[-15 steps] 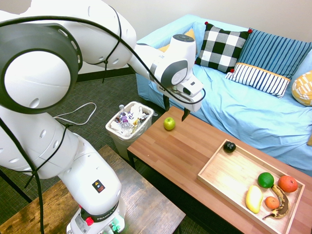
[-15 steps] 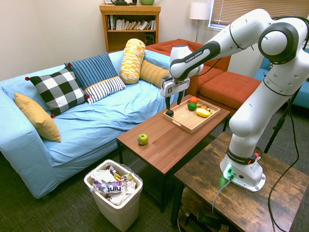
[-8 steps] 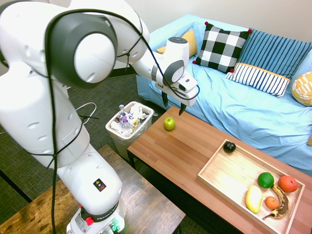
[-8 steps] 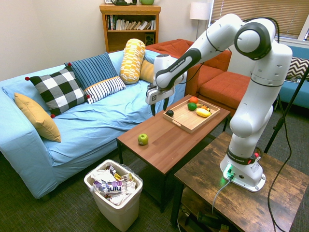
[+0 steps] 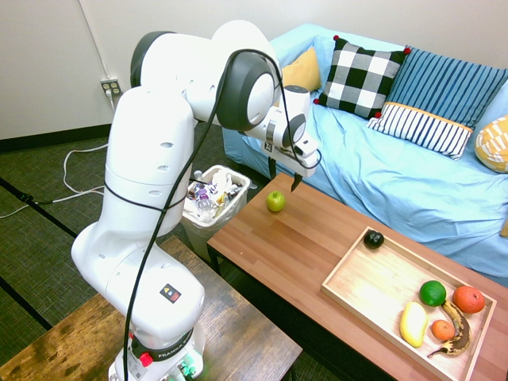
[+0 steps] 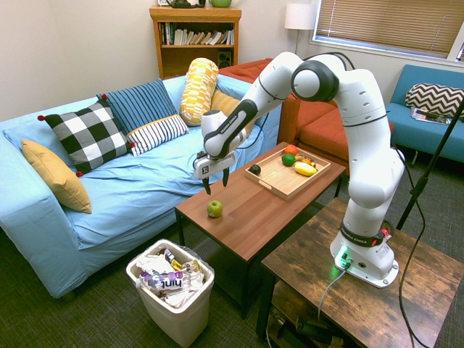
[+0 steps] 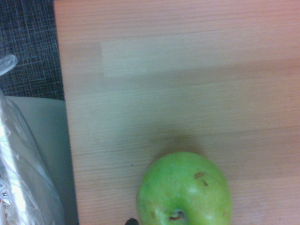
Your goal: Put the apple in the tray
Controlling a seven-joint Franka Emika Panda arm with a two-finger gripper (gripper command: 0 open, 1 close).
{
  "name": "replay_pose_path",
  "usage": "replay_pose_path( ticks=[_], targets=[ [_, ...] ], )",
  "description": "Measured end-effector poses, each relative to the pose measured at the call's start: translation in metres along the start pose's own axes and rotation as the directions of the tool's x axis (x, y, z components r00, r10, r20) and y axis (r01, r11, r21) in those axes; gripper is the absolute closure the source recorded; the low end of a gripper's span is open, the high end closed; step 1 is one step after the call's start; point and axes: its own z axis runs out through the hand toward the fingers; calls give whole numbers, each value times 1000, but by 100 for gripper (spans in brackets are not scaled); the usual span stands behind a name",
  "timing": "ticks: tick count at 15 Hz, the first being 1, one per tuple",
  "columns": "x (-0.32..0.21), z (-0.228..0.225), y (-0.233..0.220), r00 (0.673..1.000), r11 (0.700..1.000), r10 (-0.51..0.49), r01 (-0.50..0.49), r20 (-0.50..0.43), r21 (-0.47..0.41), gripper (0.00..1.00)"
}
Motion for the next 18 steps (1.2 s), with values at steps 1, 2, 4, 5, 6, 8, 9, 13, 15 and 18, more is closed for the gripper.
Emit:
replay_pose_path(
  ticks=[1,2,4,5,6,8,9,13,15,18],
  targets=[
    [0,7,-4,1000,1000,4,-4,7,-4,0],
    [0,12,-6,1000,1000,7,-7,11,-9,0],
    [-2,22,-5,1000,1000,11,-11,19,-24,0],
    [-2,29,-4,1000,999,13,-12,24,-35,0],
    [-4,36,-4,999,999,12,-11,30,-45,0],
    [-8,49,-5,999,998,8,-6,38,-60,0],
    [-9,54,-6,999,998,8,-6,42,-64,0],
    [-7,78,-10,998,997,9,-4,58,-81,0],
    [-3,87,-13,998,996,9,-4,59,-84,100],
    [-2,95,-19,998,996,9,-4,65,-88,100]
  ],
)
